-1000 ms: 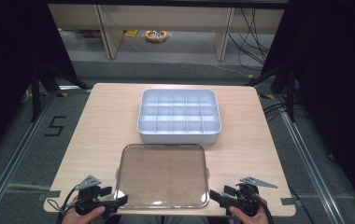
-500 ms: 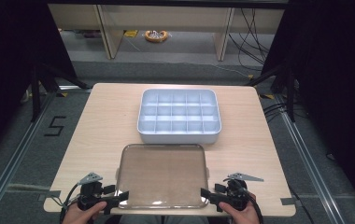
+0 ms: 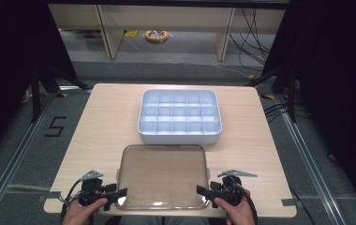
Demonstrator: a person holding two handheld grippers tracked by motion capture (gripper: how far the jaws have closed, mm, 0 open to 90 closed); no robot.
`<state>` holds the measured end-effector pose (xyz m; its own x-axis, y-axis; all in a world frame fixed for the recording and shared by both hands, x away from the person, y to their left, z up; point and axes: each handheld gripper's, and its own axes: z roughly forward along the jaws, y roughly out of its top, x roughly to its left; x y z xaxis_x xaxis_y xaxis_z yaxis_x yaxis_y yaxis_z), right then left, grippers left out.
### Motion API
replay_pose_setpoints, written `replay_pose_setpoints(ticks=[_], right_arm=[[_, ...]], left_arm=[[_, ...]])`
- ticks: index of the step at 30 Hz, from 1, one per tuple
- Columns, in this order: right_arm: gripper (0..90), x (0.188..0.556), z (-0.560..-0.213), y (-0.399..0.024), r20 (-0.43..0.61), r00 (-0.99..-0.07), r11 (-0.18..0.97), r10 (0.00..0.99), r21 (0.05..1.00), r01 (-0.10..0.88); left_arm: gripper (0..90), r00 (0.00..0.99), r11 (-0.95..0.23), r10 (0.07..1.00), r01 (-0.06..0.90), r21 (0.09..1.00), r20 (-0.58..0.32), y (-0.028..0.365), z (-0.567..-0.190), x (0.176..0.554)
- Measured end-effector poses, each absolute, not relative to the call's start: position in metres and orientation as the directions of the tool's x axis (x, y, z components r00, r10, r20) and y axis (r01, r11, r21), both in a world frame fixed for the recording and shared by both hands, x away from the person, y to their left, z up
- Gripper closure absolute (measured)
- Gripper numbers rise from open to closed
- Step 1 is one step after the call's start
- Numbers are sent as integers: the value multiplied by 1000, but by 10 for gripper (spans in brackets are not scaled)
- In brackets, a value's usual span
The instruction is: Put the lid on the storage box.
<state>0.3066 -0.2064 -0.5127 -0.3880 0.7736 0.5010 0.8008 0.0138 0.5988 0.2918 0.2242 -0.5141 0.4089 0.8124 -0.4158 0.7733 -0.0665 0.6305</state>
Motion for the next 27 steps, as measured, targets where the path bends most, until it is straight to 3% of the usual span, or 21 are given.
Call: replay_pose_setpoints(ticks=[7, 9, 11, 13, 14, 15, 16, 17, 19, 20, 23, 24, 27], right_arm=[[279, 309, -515, -207, 579, -330, -78, 746, 568, 820], [337, 306, -516, -212, 647, -254, -166, 719, 514, 841], [358, 305, -518, -214, 664, -242, -182, 707, 502, 846], [406, 299, -517, -216, 755, -162, -256, 635, 404, 878], [450, 298, -519, -216, 762, -161, -256, 627, 397, 881], [497, 299, -524, -217, 756, -199, -231, 624, 421, 877], [524, 297, -523, -213, 766, -168, -250, 621, 396, 884], [534, 297, -522, -212, 704, -231, -192, 672, 467, 863], [593, 295, -515, -209, 711, -220, -192, 668, 450, 872], [594, 296, -517, -211, 674, -292, -157, 678, 521, 839], [588, 294, -513, -210, 647, -344, -121, 681, 563, 818], [588, 290, -507, -209, 622, -396, -84, 675, 598, 797], [589, 285, -497, -208, 573, -470, -37, 671, 660, 750]], left_arm=[[395, 406, -55, 809, 772, 633, -424, 223, -515, 291], [395, 426, -92, 812, 769, 633, -399, 226, -514, 289], [395, 412, -66, 813, 768, 637, -412, 225, -514, 289], [399, 413, -68, 814, 766, 640, -409, 225, -515, 288], [398, 431, -98, 810, 767, 634, -397, 226, -514, 287], [404, 418, -65, 805, 768, 637, -422, 223, -515, 287], [404, 436, -96, 804, 766, 636, -404, 223, -514, 287], [402, 435, -97, 809, 762, 640, -396, 222, -514, 286], [395, 450, -122, 806, 762, 637, -385, 224, -514, 286], [393, 440, -98, 804, 762, 640, -401, 223, -515, 286], [362, 435, -83, 800, 762, 642, -413, 222, -515, 286], [343, 460, -125, 796, 760, 638, -392, 225, -514, 286], [298, 437, -76, 789, 767, 637, -433, 223, -515, 286]])
